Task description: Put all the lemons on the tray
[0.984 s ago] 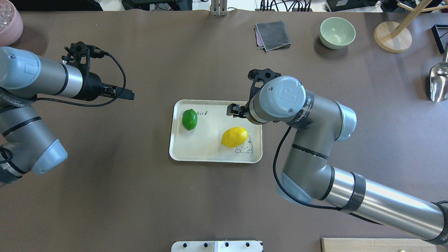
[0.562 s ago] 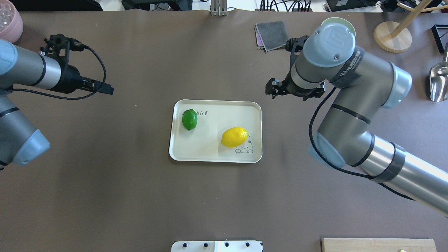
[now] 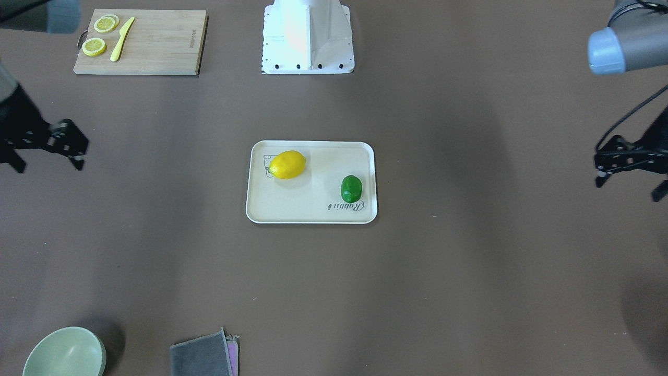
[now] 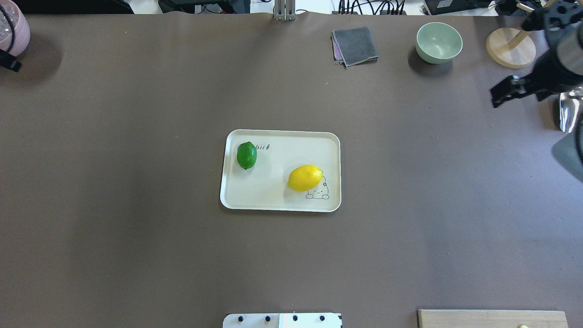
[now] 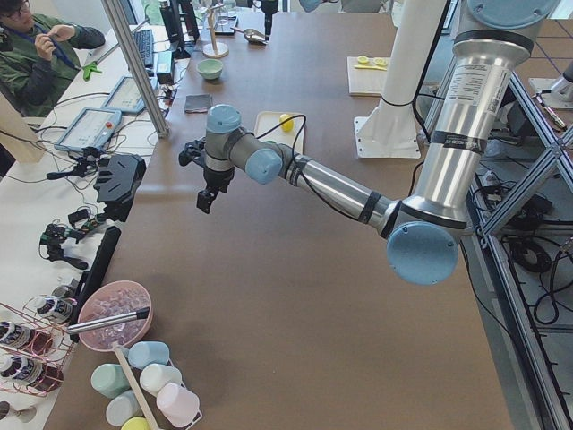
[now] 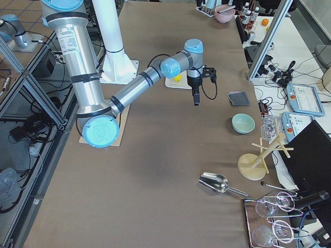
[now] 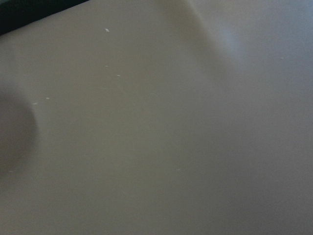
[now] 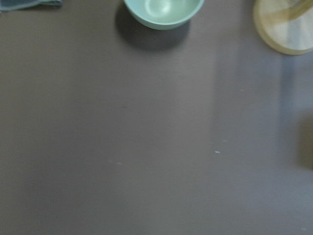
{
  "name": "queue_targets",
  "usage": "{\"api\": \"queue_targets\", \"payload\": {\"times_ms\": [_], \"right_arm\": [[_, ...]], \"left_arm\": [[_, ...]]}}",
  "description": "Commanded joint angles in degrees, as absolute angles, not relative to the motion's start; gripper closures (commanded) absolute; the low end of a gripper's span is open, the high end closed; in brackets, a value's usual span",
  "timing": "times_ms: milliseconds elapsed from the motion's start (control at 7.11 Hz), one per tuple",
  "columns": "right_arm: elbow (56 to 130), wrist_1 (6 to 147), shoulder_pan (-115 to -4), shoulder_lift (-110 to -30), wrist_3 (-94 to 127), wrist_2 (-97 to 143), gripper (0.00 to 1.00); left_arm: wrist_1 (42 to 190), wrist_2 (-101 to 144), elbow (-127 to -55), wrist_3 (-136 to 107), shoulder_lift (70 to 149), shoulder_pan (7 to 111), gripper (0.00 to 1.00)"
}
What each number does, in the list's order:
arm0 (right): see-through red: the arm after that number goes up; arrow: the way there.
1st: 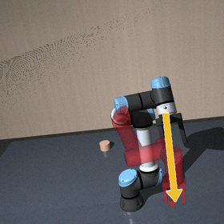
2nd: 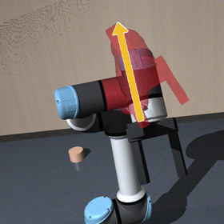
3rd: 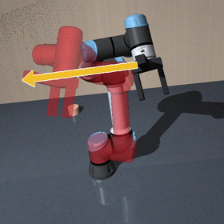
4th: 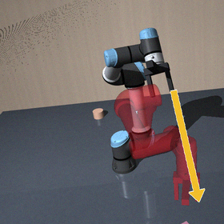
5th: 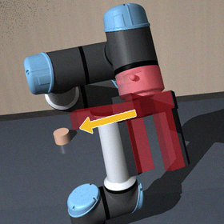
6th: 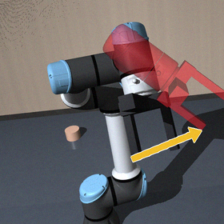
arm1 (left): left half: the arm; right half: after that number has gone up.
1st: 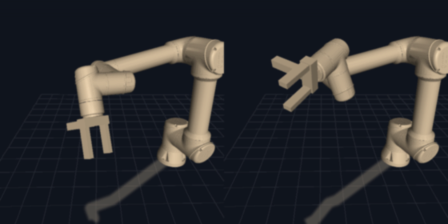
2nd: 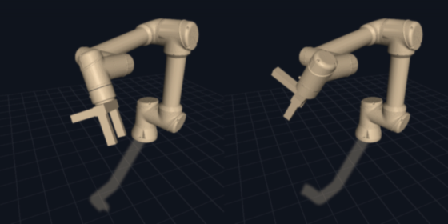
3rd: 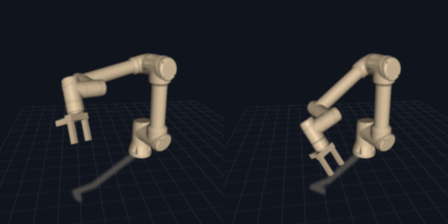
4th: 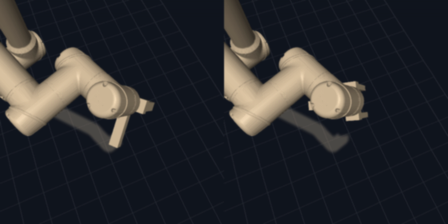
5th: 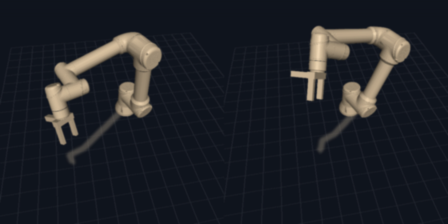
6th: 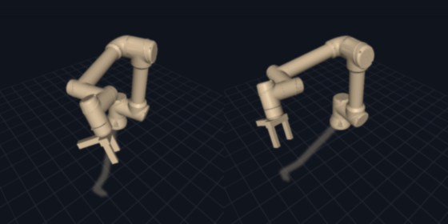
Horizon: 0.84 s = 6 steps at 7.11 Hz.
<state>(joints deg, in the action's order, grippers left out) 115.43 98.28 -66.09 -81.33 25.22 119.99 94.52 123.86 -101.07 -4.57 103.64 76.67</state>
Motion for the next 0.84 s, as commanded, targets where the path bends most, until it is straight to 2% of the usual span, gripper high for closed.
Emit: {"api": "queue_targets", "payload": {"times_ms": [0, 281, 703], "right_arm": [[112.62, 98.09, -83.14, -92.86, -2.09, 126.51, 0.0], [102.53, 98.0, -95.83, -96.93, -24.43, 131.82, 0.0], [101.6, 97.65, -100.18, -103.61, -24.78, 130.25, 0.0]], "left_arm": [[88.69, 124.19, -99.77, 12.49, 102.4, 86.71, 0.01], [88.77, 127.08, -99.32, 15.64, 96.79, 88.24, 0.01], [91.48, 128.14, -96.94, 15.04, 88.8, 89.29, 0.01]]}}
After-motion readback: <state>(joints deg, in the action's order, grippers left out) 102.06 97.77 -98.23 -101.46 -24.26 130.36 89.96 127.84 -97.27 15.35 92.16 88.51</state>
